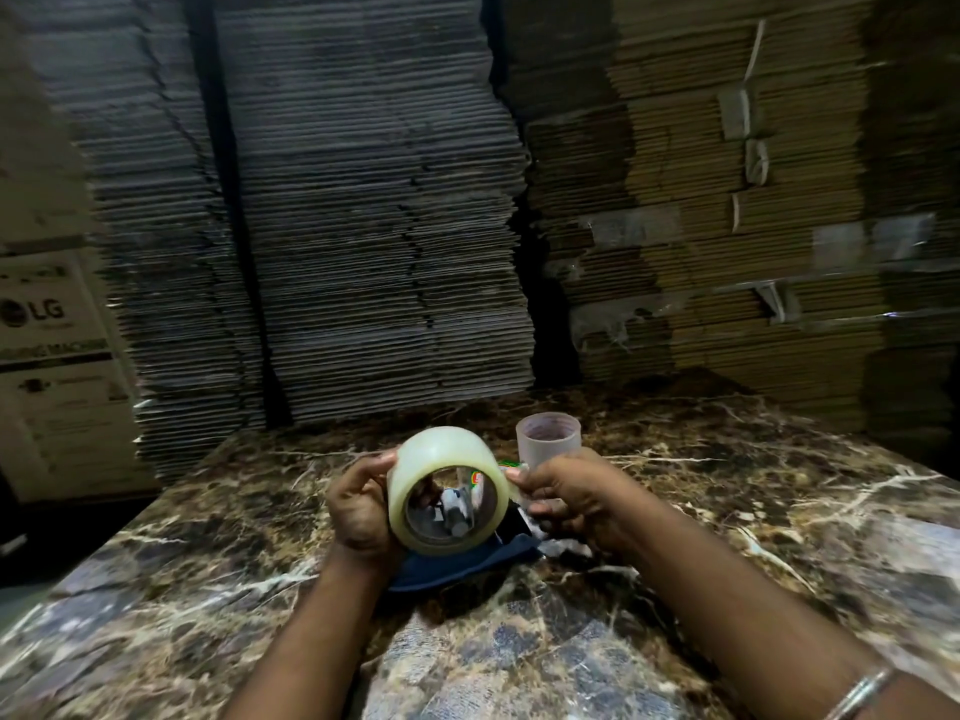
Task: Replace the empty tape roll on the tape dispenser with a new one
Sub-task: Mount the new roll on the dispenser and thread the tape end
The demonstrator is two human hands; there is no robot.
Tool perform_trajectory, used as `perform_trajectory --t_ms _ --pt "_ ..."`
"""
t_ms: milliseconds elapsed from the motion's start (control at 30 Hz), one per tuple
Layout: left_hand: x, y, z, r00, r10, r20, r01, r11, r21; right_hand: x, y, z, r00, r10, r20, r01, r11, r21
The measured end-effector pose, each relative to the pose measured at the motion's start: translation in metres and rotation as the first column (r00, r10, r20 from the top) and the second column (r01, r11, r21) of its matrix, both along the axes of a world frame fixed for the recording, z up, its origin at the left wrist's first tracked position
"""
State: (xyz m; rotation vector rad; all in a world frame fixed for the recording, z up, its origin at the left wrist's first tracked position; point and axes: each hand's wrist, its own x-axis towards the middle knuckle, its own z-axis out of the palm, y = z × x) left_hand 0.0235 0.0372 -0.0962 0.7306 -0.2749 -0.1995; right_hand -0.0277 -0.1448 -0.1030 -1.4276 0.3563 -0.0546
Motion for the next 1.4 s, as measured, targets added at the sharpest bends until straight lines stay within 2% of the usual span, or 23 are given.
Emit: perform_trajectory --t_ms 133,300,567,867,1067,1200,1400 --pt "0.0 0.001 -0.003 1.0 0.002 0.014 -0.002 0.999 -0.049 0.0 -0.002 0.005 0.998 0.04 -0.053 -0.044 0.996 -0.08" --pt "0.011 0.003 -0.01 1.0 0.005 0.023 -0.005 1.0 -0.012 -0.004 -0.003 0.005 0.99 0.072 -0.12 -0.078 0.996 -0.044" --pt "0.004 0.007 -0.003 0.996 -0.049 0.072 0.042 0.994 0.099 0.006 -0.011 -0.007 0.977 0.194 -0.084 -0.172 0.961 0.217" --pt "0.004 0.01 -0.002 0.992 -0.081 0.098 0.071 0.993 0.098 -0.001 -0.008 -0.002 0.966 0.25 -0.067 -0.216 0.922 0.322" --pt "0.006 0.013 -0.002 0.983 -0.142 0.118 0.127 0.983 0.129 0.002 -0.008 -0.005 0.979 0.194 -0.07 -0.163 0.937 0.308" --pt "0.004 0.015 0.0 0.966 -0.207 0.153 0.174 0.964 0.203 -0.001 -0.007 -0.001 0.994 0.084 -0.069 -0.066 0.972 0.227" --pt "0.009 0.02 -0.002 0.966 -0.247 0.08 0.228 0.954 0.196 -0.005 -0.002 0.004 0.995 0.063 -0.082 -0.043 0.972 0.233"
